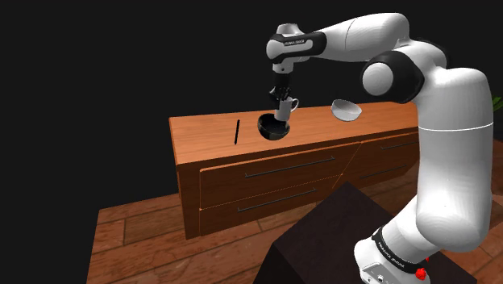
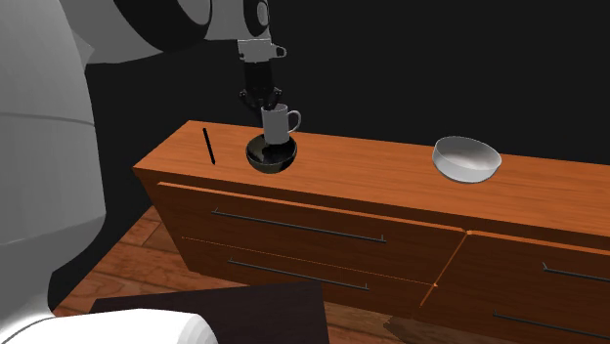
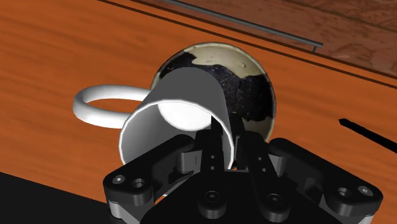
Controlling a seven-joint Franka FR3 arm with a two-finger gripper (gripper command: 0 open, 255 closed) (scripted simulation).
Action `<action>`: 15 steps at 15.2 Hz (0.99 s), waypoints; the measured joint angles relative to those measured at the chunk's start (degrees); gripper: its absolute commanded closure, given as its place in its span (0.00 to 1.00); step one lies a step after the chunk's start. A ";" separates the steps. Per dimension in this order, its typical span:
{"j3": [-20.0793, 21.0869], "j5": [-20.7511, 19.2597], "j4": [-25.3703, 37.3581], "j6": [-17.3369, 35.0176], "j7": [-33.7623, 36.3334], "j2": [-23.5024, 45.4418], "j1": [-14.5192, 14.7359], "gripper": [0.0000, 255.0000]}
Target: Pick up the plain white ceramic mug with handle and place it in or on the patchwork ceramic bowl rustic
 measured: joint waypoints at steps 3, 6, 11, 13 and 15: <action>0.09 0.15 -1.26 1.82 -0.04 0.57 0.01 1.00; 0.16 0.26 -1.86 2.91 -0.08 1.08 -0.01 1.00; 0.17 0.27 -1.99 3.10 -0.08 1.12 0.00 1.00; 0.17 0.27 -1.99 3.11 -0.08 1.12 0.00 0.00; 0.17 0.27 -1.99 3.11 -0.08 1.11 0.00 0.00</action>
